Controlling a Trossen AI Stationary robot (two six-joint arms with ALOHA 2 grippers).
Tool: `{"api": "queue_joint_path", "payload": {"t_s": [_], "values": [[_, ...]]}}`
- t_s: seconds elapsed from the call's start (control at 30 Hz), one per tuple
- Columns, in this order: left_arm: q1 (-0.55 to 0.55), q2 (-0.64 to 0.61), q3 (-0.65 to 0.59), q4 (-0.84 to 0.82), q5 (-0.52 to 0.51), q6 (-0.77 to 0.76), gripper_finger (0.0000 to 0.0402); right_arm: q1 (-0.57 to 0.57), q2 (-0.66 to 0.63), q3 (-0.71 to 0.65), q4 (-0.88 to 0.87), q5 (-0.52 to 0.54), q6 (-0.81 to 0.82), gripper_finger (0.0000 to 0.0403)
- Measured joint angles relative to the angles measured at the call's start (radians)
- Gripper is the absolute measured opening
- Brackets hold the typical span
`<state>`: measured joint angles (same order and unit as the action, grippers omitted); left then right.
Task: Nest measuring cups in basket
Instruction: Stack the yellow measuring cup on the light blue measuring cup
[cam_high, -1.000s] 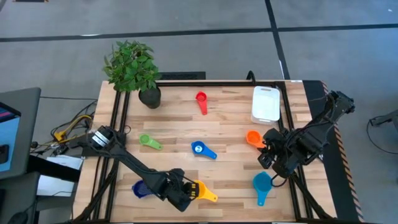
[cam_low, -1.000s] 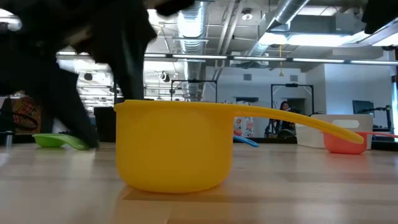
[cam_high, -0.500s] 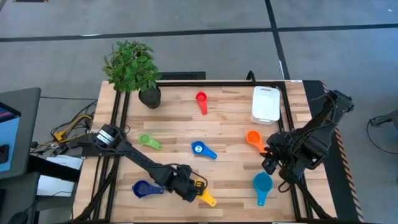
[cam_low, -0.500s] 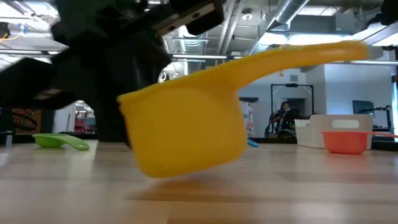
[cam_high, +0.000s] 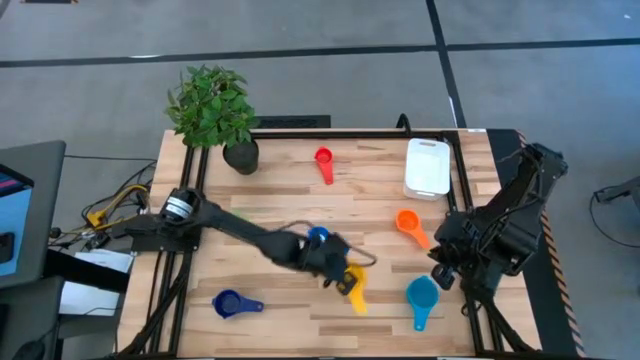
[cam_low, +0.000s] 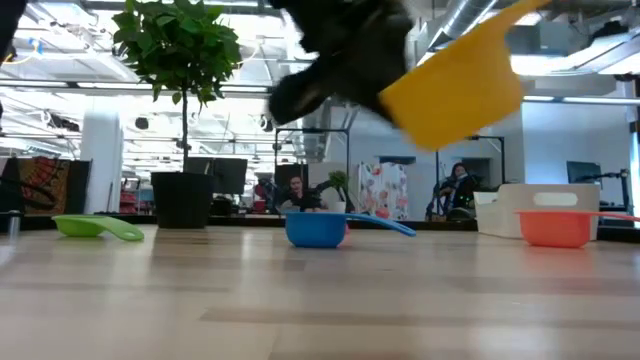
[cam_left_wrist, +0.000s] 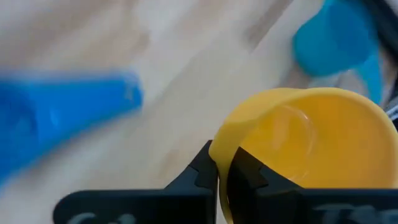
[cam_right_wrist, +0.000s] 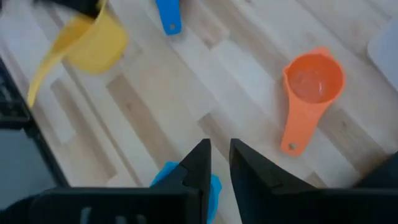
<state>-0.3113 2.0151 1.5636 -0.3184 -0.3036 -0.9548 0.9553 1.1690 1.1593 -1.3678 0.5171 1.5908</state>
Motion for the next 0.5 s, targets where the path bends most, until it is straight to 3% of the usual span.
{"api": "queue_joint_path", "payload": {"t_s": [0.27, 0.5], "values": [[0.097, 0.095, 0.214, 0.045, 0.0, 0.289, 0.0001, 0.058, -0.012, 0.124, -0.139, -0.057, 0.001, 0.0058], [0.129, 0.289, 0.539, 0.011, 0.045, 0.407, 0.0, 0.089, -0.026, 0.216, -0.201, -0.109, 0.012, 0.0029]]}}
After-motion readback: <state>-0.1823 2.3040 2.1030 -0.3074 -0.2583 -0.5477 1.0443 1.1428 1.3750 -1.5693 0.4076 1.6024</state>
